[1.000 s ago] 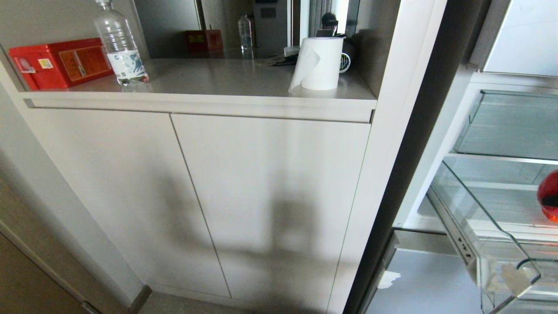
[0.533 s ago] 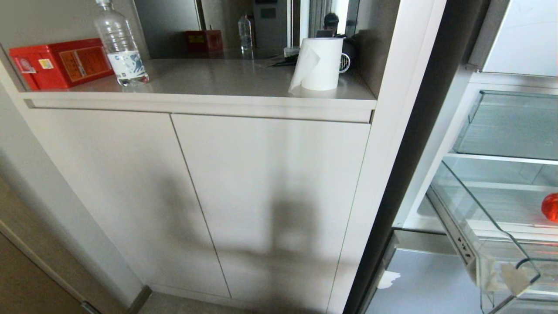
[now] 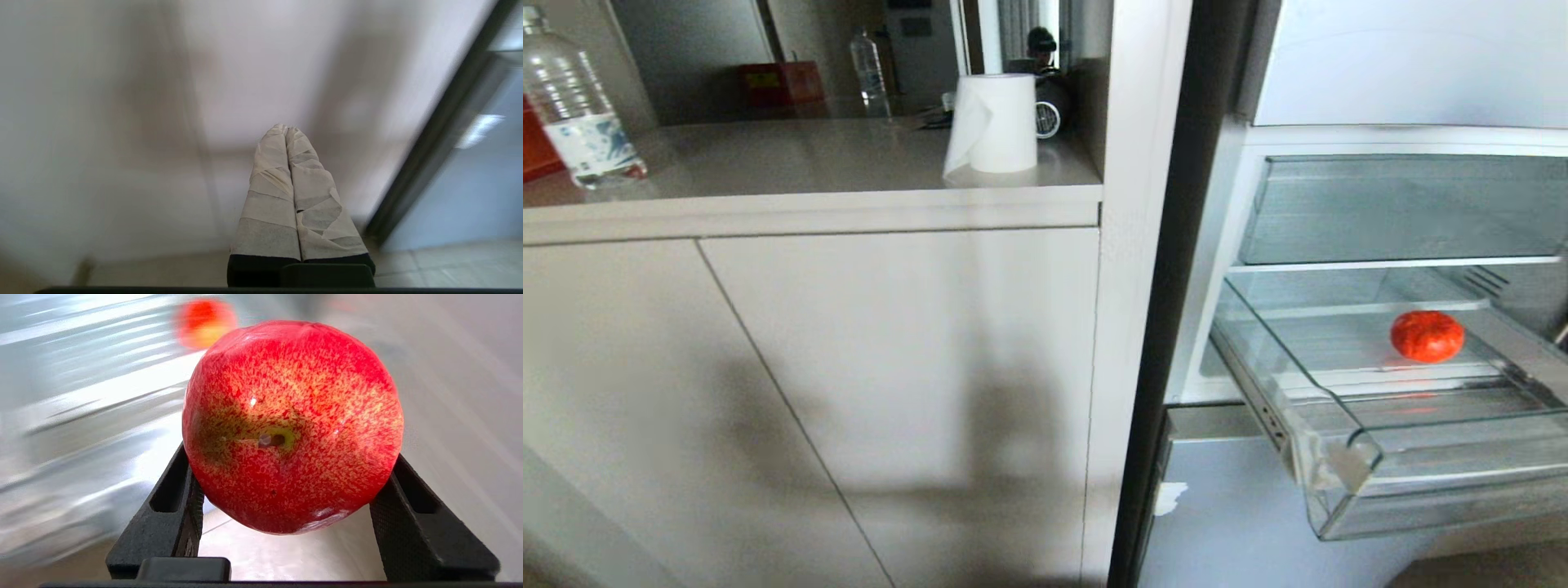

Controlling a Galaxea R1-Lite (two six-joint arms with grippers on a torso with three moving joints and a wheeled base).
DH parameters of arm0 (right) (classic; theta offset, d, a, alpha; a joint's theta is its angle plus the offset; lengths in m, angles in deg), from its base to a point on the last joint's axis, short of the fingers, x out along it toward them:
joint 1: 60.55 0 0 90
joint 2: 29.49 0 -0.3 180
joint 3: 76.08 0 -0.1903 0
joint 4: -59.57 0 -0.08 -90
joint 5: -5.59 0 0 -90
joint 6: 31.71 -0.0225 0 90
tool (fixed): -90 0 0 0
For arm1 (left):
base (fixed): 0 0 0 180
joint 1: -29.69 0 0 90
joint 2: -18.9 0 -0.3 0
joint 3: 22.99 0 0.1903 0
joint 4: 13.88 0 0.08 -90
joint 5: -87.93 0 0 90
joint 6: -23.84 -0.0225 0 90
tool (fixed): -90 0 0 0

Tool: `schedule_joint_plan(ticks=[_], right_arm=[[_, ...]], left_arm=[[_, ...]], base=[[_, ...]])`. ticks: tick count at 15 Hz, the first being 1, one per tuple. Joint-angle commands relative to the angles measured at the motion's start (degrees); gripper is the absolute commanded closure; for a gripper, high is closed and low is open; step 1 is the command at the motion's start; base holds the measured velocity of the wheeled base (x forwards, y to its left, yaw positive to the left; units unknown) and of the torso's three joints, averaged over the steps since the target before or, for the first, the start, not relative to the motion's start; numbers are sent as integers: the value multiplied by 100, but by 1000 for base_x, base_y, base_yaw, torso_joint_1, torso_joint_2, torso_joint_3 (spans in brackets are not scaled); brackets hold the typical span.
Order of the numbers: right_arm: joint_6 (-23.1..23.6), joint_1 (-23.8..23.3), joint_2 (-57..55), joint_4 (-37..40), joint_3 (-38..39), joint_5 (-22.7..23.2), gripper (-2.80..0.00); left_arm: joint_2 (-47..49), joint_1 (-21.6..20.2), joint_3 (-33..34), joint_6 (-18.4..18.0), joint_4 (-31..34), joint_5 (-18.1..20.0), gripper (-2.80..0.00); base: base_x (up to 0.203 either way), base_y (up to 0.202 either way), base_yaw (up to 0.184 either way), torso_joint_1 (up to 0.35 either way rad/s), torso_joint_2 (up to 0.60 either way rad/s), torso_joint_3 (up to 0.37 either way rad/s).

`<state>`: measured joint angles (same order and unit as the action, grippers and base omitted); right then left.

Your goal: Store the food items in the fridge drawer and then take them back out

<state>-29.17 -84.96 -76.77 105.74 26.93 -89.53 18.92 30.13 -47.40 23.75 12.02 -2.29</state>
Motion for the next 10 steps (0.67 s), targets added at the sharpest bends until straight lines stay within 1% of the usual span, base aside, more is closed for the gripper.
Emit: schedule_joint_plan(ticks=[1,5,6,10], right_arm=[[28,-380,16,-282,208,5,0],[118,-1573,-166,-1507,786,26,0],[155,-1720,-188,-1636,900,28,0],[168,-1787,-176,-1673,1091,20,0]], left_arm=[[-2,0,-1,1,1,-4,0],[-2,0,-1,1,1,-4,0],[-2,0,-1,1,1,-4,0],[-2,0,-1,1,1,-4,0]], base=[[3,11,-176,6,2,2],[-1,5,-178,1,2,1],[1,6,-182,5,2,5],[0,8,-179,5,2,1]])
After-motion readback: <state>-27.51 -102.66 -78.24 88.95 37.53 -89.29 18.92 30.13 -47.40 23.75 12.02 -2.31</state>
